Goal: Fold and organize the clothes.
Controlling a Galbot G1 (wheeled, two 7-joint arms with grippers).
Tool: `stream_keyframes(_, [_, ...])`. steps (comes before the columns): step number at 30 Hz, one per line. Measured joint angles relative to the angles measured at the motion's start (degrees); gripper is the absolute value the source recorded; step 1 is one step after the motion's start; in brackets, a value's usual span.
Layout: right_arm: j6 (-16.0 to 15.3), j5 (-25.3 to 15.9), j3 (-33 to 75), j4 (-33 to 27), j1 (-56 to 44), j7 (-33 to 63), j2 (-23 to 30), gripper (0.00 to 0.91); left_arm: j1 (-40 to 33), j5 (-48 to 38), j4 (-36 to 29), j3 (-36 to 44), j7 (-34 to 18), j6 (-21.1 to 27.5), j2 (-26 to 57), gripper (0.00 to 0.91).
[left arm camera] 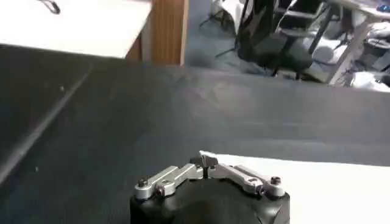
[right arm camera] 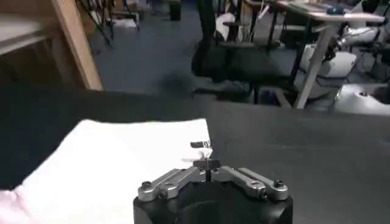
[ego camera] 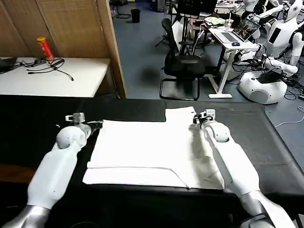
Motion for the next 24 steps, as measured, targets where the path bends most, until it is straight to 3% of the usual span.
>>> stream_keyframes(10, [-0.6,-0.3,0.5,3.4,-1.7,0.3,-1.0,0.0,1.7,-0.9,-3.7,-1.2,0.1,0.3,1.2,0.0])
stream_keyframes(24, [-4.1,2.0,3.8,20.6,-10.8,1.1,-7.1,0.0,10.4,-5.6,-15.4,-5.8,-1.0,1.0,6.4,0.0])
